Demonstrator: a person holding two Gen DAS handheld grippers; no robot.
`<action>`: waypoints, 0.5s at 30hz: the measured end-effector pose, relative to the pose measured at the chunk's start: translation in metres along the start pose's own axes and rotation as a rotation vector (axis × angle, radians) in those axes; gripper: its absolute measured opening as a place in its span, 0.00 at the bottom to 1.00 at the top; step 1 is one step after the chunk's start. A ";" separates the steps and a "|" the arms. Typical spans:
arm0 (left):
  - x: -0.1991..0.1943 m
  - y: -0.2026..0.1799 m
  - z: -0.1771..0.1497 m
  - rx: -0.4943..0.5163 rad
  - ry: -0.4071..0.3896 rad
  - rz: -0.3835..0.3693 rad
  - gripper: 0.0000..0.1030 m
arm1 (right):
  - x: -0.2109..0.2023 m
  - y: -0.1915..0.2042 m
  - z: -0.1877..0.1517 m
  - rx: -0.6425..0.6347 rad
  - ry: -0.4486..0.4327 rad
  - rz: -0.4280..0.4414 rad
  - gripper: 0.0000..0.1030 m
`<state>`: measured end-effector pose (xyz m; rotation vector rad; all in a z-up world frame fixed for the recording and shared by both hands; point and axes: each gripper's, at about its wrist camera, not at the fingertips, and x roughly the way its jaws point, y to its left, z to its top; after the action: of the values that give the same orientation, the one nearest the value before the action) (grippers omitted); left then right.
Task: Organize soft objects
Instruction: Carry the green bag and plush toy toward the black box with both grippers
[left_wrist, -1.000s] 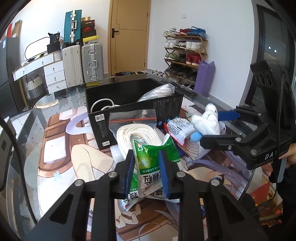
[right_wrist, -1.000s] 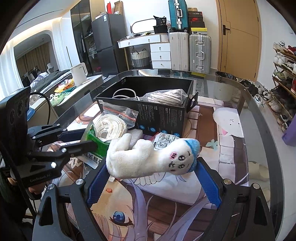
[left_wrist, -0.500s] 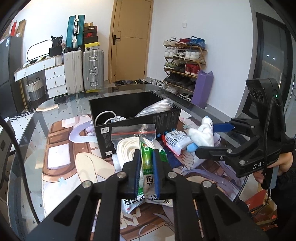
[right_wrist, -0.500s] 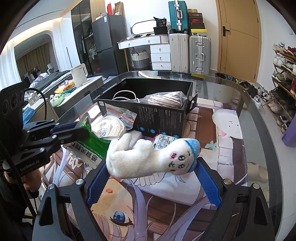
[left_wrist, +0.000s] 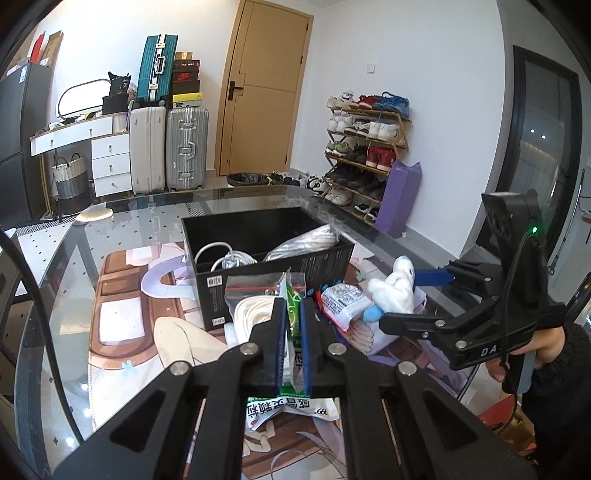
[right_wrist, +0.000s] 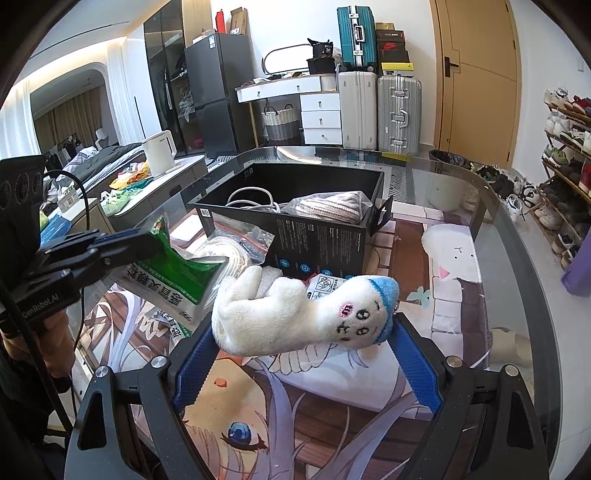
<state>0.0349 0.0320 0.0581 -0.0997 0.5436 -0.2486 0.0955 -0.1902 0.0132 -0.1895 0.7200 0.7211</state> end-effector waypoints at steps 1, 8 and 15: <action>-0.001 0.000 0.001 -0.001 -0.005 0.001 0.04 | -0.001 0.000 0.000 0.000 -0.002 0.000 0.88; -0.008 0.003 0.005 -0.008 -0.027 0.004 0.03 | -0.005 0.004 0.001 -0.007 -0.012 0.000 0.88; -0.014 0.002 0.011 -0.003 -0.053 0.005 0.03 | -0.009 0.004 0.002 -0.007 -0.021 -0.001 0.88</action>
<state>0.0297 0.0382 0.0741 -0.1077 0.4913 -0.2396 0.0897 -0.1912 0.0208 -0.1878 0.6972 0.7240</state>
